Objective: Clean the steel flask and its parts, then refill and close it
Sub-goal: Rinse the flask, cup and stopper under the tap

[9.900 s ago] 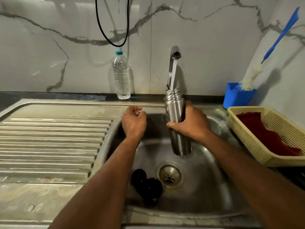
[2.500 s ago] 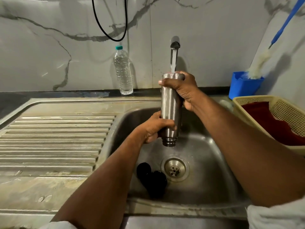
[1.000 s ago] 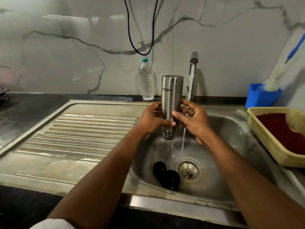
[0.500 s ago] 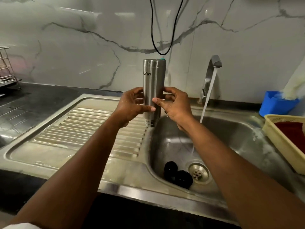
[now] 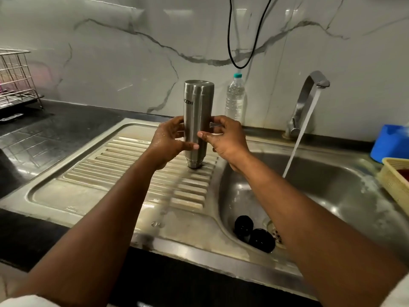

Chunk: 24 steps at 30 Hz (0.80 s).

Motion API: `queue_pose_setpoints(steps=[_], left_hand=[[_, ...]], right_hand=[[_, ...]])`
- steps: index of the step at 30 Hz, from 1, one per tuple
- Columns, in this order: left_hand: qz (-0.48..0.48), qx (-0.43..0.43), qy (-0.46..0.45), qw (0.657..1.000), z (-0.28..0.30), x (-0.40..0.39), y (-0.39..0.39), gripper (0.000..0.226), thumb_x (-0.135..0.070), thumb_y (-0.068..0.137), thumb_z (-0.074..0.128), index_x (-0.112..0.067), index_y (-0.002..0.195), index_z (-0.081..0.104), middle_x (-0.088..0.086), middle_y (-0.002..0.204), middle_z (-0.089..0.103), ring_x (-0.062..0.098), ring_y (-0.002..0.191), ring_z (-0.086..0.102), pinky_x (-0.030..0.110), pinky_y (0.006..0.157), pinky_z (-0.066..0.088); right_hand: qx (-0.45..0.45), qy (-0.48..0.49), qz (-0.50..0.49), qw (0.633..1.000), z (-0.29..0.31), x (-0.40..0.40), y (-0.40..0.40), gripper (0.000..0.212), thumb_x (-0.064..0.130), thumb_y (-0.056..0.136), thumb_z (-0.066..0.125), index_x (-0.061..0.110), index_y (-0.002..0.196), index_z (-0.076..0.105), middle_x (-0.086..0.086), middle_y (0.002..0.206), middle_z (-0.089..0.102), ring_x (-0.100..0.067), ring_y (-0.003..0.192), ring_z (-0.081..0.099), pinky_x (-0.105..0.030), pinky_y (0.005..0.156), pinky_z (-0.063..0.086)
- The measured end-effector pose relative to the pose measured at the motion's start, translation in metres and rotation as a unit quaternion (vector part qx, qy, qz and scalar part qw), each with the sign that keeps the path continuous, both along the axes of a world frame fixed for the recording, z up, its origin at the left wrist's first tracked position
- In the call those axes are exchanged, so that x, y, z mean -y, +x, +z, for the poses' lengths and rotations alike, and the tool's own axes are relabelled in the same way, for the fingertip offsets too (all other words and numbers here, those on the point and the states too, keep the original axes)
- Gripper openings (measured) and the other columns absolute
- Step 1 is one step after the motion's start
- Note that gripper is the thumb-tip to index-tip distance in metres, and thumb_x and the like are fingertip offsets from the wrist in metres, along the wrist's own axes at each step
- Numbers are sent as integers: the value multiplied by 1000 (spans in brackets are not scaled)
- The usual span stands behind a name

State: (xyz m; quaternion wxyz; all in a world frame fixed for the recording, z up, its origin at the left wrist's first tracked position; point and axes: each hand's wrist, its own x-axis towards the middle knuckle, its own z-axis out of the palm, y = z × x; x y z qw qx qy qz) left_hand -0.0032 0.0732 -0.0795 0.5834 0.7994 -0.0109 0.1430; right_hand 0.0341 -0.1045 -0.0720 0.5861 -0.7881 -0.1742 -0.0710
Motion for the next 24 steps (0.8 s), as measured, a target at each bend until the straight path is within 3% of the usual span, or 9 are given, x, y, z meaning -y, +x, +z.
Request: queue_pose_setpoints(steps=[4, 7, 15, 18, 21, 24], left_hand=[[1, 2, 8, 1000, -2, -2, 0, 77, 1, 69, 92, -24, 136, 62, -1, 122, 72, 17, 121, 66, 43, 98, 58], [7, -1, 17, 1000, -2, -4, -1, 73, -1, 69, 93, -26, 130, 62, -3, 119, 73, 10, 116, 66, 37, 95, 57], [23, 2, 27, 999, 9, -1, -2, 76, -3, 67, 94, -20, 133, 61, -3, 117, 72, 7, 114, 65, 25, 88, 51], [24, -1, 36, 999, 12, 0, -3, 77, -2, 65, 95, -19, 133, 61, -3, 120, 71, 5, 113, 64, 24, 88, 50], [26, -15, 35, 999, 14, -2, -6, 88, 0, 64, 95, -21, 140, 56, -2, 125, 68, 10, 117, 62, 31, 93, 53], [37, -22, 31, 999, 21, -4, -16, 100, 0, 66, 94, -21, 152, 47, 0, 137, 62, 16, 127, 57, 31, 93, 53]], right_hand=[[-4, -10, -2, 1000, -5, 1, 1, 52, 29, 81, 88, 24, 128, 66, 5, 111, 75, -13, 102, 71, -43, 88, 61], [-16, -14, 6, 1000, -6, 1, 2, 55, 29, 80, 89, 24, 130, 65, 6, 108, 76, -12, 102, 72, -47, 90, 61], [-28, -19, 20, 999, -1, 3, -3, 53, 24, 83, 86, 21, 132, 64, 5, 109, 74, -10, 105, 69, -44, 91, 61], [-35, -16, 21, 999, 0, 4, -2, 52, 24, 87, 83, 19, 134, 63, 3, 109, 74, -10, 102, 69, -38, 82, 62], [-48, -19, 24, 998, 4, 8, -4, 51, 26, 88, 81, 19, 135, 61, -1, 110, 72, -15, 102, 69, -31, 66, 60], [-50, -29, 23, 998, 8, 21, -10, 46, 25, 90, 80, 21, 132, 62, -1, 107, 71, -17, 99, 70, -32, 63, 62]])
